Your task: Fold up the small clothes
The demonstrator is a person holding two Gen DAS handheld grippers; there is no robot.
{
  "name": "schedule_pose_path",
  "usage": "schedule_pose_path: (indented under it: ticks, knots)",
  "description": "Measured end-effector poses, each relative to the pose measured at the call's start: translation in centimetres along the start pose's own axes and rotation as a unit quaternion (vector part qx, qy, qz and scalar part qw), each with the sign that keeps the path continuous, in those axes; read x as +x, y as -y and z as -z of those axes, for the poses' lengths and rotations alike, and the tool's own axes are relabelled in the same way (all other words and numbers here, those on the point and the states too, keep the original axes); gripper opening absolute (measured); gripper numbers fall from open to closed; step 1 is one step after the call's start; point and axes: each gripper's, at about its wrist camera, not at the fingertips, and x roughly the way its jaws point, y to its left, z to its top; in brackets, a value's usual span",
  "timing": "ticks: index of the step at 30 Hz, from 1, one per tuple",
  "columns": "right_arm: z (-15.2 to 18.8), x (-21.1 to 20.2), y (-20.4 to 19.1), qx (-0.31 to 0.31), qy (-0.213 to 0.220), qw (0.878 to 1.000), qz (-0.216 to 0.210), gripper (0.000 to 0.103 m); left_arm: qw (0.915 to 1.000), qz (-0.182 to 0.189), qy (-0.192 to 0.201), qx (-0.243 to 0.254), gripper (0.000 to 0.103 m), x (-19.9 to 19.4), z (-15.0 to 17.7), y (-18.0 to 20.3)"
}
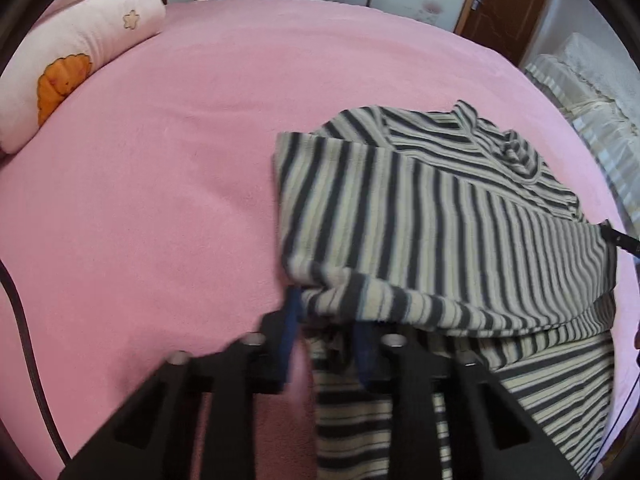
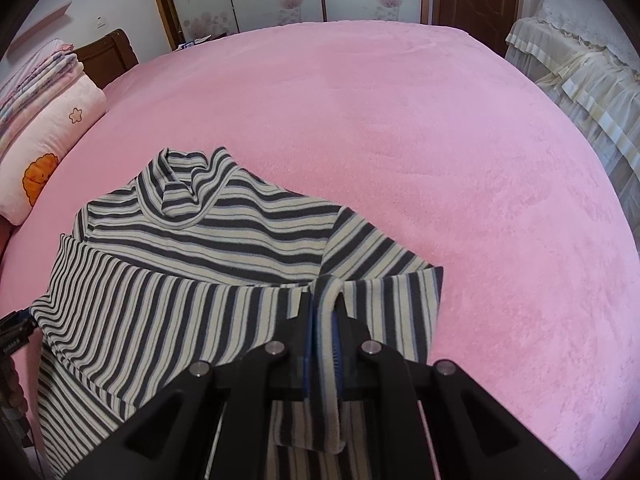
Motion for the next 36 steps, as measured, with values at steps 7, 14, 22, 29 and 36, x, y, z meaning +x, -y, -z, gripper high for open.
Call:
schedule_pose_path:
  ticks: [7, 14, 22, 29, 36]
  knots:
    - [-0.1, 0.2, 0.4, -0.01, 0.007, 1.0, 0.022, 0.008, 0.9998, -0.015, -0.013, 0.002, 0.008, -0.2, 1.7, -1.1]
    - [1.3, 3.7, 1.2, -0.007, -0.037, 0.999, 0.035, 0.008, 0.9982, -0.038, -0.042, 0.019, 0.007, 0.3, 2.9, -1.1]
    - [2.2, 0.4, 6.5, 0.112, -0.033, 0.989, -0.093, 0.042, 0.9992, 0.001, -0.003, 0.039, 0.049, -4.0, 2.5, -2.0]
    - [5.5, -1.4, 5.8, 0.073, -0.047, 0.99, -0.111, 0.042, 0.9999, 0.01, 0.004, 0.008, 0.049, -2.6, -2.4, -2.6]
    - [6.5, -4.9, 3.3, -0.006, 0.027, 0.998, -0.048, 0.042, 0.9996, 0.001, -0.023, -0.018, 0.049, 3.2, -6.1, -2.0]
